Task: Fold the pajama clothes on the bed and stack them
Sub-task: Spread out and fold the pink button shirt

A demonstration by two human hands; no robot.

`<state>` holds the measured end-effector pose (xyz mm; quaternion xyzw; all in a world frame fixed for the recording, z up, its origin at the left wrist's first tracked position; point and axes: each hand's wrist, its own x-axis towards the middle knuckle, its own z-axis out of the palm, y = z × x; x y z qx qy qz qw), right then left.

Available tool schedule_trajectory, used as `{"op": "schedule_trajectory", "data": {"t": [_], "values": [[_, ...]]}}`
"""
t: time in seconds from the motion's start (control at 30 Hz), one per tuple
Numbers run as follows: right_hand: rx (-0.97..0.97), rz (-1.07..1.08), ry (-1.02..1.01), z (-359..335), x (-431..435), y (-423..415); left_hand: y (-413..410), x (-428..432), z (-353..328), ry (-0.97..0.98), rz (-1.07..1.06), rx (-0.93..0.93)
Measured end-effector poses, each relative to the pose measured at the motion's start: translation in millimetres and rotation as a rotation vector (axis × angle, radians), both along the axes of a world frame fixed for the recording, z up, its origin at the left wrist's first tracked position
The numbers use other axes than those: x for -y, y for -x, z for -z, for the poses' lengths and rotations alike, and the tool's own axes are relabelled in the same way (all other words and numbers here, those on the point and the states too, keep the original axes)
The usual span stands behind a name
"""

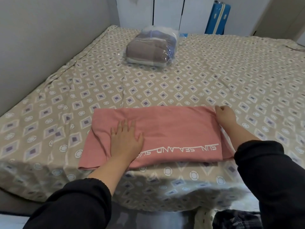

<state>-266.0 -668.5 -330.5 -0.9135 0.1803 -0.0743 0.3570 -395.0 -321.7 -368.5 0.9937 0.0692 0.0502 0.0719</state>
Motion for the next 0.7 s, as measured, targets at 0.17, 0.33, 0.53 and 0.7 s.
{"op": "schedule_trajectory", "data": {"t": [0.17,0.33,0.53,0.7], "values": [[-0.118,0.011,-0.213,-1.7,7.2,1.1,2.9,2.8,-3.0,-0.001,0.222,0.059],[-0.070,0.150,-0.405,-10.4,16.7,-12.9,3.4,5.1,-9.0,0.013,0.415,0.082],[-0.086,0.072,-0.182,-7.4,13.5,-1.0,2.6,4.5,-9.8,0.030,0.416,0.049],[-0.213,0.091,-0.090,-20.1,12.8,26.9,2.2,3.1,-8.6,0.037,0.404,0.037]]}}
